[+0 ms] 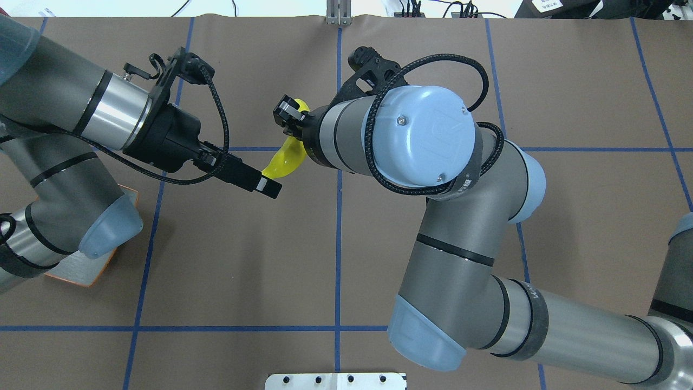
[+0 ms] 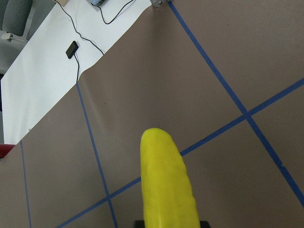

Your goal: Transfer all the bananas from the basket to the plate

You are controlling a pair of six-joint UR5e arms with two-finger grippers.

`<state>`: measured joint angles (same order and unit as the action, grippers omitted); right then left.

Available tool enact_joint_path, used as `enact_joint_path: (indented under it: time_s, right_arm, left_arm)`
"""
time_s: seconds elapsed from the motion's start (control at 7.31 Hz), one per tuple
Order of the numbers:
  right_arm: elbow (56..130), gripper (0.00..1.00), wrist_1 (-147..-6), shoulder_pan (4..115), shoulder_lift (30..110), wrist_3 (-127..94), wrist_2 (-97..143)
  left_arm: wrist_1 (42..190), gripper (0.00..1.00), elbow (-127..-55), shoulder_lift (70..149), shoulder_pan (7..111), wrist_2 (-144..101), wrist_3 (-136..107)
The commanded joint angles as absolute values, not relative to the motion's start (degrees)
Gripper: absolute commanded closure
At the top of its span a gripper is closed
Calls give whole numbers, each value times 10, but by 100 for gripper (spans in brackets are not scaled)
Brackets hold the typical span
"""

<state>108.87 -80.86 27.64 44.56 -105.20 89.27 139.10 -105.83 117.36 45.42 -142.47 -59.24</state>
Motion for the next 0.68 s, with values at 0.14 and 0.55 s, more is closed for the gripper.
enact_joint_path:
  time_s: [0.14,0.55]
  right_arm:
    - [1092,100,-808,266,443,-1052,893]
    - [1097,100,-807,258,443,-1051,894]
  left_arm:
    - [1391,25,-1058,1176,454,-1425,-593]
    - [1391,38,-1057,1181,454,-1425,-593]
